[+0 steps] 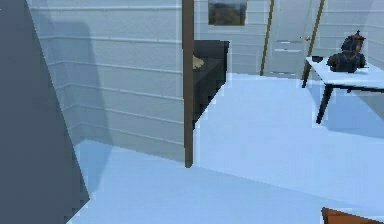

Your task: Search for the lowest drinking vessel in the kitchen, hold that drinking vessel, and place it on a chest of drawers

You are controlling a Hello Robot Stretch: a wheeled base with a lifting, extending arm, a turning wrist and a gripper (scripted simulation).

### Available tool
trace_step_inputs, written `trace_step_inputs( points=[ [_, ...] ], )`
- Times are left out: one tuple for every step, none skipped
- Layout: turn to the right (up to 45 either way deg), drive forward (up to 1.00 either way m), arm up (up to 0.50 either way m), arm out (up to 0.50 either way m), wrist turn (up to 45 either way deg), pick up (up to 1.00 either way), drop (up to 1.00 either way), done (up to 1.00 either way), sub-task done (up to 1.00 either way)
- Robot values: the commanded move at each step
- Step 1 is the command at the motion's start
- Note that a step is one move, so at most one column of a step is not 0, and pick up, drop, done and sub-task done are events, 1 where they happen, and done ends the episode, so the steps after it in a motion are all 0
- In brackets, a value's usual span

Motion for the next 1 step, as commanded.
trace_step_inputs(
  points=[
    [0.0, 0.00, -0.26, 0.00, 0.0, 0.00, 0.00, 0.00, 0.00]
  ],
)
